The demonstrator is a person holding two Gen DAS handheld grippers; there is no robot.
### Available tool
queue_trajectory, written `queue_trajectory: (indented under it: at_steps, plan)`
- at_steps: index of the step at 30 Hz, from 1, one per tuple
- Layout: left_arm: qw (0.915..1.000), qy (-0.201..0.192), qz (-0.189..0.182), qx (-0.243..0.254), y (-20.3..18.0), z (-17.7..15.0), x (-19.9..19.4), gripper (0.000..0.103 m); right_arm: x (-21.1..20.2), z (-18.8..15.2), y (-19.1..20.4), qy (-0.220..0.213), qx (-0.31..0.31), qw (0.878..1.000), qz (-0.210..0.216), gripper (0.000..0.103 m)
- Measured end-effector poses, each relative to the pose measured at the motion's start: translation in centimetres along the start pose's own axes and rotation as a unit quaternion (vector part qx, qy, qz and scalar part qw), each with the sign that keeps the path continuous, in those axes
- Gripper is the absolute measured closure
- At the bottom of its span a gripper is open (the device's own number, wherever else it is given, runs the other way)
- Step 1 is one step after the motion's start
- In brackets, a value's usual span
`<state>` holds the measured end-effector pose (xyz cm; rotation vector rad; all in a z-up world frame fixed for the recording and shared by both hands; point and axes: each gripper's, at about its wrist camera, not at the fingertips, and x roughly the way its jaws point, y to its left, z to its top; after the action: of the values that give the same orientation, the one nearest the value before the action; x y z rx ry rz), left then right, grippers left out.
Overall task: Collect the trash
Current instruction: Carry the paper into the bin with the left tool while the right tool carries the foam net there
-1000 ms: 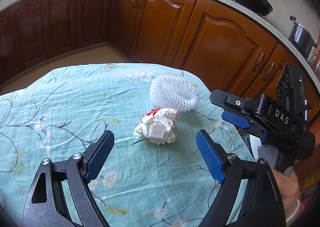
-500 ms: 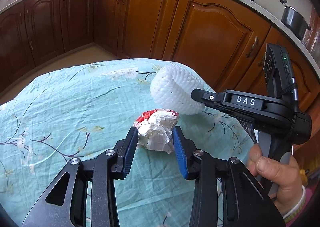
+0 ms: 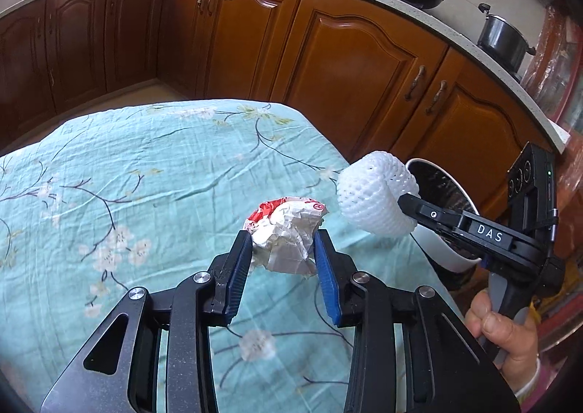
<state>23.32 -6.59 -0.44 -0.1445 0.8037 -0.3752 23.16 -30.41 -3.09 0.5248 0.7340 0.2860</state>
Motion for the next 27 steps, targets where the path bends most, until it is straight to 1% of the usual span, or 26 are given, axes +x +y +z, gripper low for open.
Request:
queue_trajectory:
  at_steps: [4,11,20,27]
  plan:
    - [0.9999,0.004,-0.011,0.000,-1.6,-1.6,-1.0,0.069,-2.8,-1.4,-0.5,-0.014,0.000,1.000,-0.006,0.092]
    - [0.9994,0.008,-0.032,0.012,-4.2,-2.8,-1.6,0.069,-6.3,-2.7,-1.8,-0.039,0.011,0.999,-0.031,0.092]
    - [0.9982,0.012,-0.046,0.038,-7.5,-3.2,-1.6,0.069,-8.9,-4.3,-4.4,-0.052,0.036,0.997,-0.050,0.091]
    - [0.9971,0.015,-0.051,0.055,-9.4,-3.6,-1.6,0.069,-10.1,-5.0,-5.1,-0.059,0.044,0.996,-0.055,0.091]
